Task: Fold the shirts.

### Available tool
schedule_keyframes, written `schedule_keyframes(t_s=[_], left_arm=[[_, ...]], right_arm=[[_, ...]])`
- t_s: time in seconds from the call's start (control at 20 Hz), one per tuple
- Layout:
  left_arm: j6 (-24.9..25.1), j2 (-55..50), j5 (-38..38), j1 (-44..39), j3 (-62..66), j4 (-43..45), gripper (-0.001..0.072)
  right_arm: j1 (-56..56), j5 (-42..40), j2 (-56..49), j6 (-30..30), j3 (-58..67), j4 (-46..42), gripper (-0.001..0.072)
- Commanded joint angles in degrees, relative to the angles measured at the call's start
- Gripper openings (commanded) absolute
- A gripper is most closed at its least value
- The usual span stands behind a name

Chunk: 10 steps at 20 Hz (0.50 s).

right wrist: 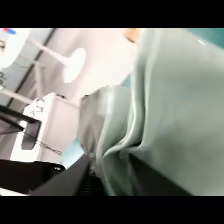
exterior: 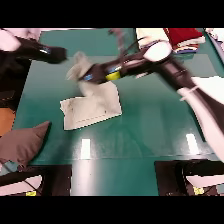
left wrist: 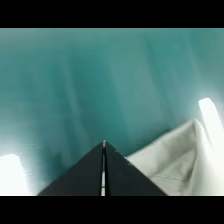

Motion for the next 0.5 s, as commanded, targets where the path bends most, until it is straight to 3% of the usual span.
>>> schedule_keyframes(t_s=[0.0, 0.15, 0.45], left_arm=[[0.0, 8.4, -1.8, 7.3, 0.1, 5.4, 0.0024], [0.1, 9.2, -3.4, 6.6, 0.0, 5.2, 0.0023], [0.5, 6.7, -2.4, -3.5, -0.5, 5.2, 0.0024]], right_arm=[[9.2, -7.2, -8.1, -5.4, 3.6, 5.8, 0.0350], [6.2, -0.9, -9.6, -5.0, 7.8, -0.7, 0.0335], [-11.0, 16.8, -6.2, 6.5, 7.7, -25.4, 0.0334]])
